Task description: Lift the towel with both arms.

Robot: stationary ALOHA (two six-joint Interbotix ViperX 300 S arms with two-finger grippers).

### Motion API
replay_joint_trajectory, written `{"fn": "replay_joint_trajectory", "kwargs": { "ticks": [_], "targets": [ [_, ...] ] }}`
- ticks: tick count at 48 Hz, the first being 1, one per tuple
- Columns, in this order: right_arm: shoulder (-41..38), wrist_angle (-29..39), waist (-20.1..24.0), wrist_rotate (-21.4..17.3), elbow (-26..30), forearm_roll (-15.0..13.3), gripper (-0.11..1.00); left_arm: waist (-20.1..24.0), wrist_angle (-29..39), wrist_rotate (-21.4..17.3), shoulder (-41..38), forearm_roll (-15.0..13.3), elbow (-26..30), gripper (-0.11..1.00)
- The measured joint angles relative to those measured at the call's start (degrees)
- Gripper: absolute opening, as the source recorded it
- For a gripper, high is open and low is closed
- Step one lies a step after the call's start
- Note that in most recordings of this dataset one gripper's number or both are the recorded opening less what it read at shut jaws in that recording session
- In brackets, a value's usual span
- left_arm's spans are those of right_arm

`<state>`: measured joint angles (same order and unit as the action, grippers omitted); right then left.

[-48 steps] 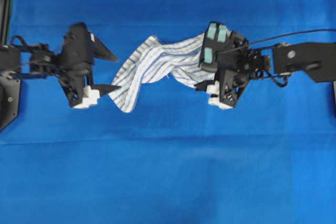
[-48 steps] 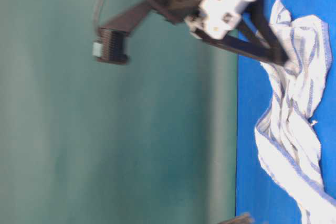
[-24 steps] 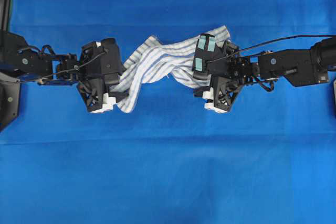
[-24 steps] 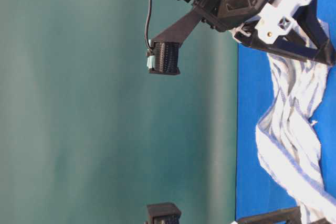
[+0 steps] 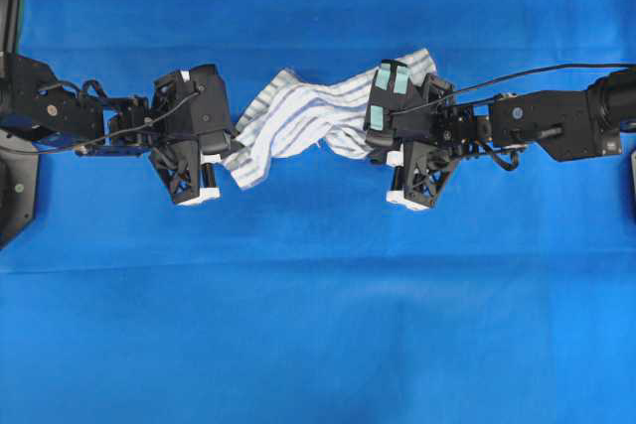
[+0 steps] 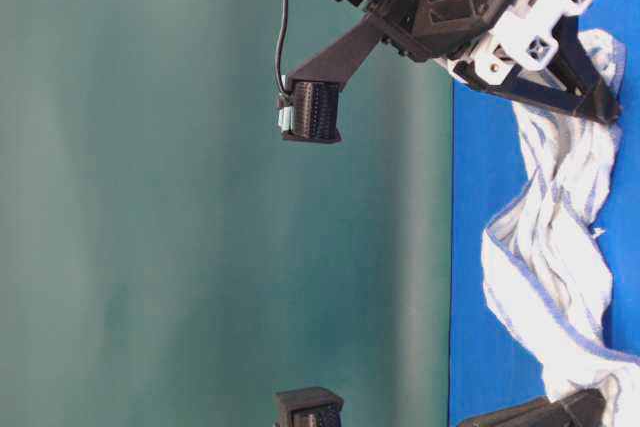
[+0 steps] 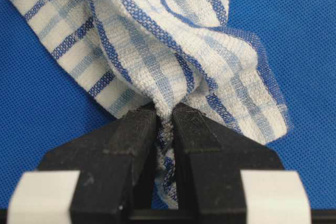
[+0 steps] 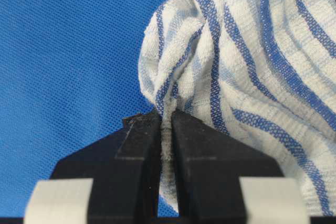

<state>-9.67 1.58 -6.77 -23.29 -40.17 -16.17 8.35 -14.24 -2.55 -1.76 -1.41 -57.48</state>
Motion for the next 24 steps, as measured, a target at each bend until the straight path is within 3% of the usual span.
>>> {"fn": "replay_joint_trajectory", "kwargs": {
  "ticks": [13,24],
  "targets": [
    [1.6,0.6,0.0,0.0,0.4,0.0,0.07,0.2,4.5,-0.2,4.2,0.0,0.3,0.04],
    [10.4,6.2,0.0,0.2,2.1,0.0,0.07,0.3,13.8,0.2,16.9,0.0,1.6,0.04]
  ]
}}
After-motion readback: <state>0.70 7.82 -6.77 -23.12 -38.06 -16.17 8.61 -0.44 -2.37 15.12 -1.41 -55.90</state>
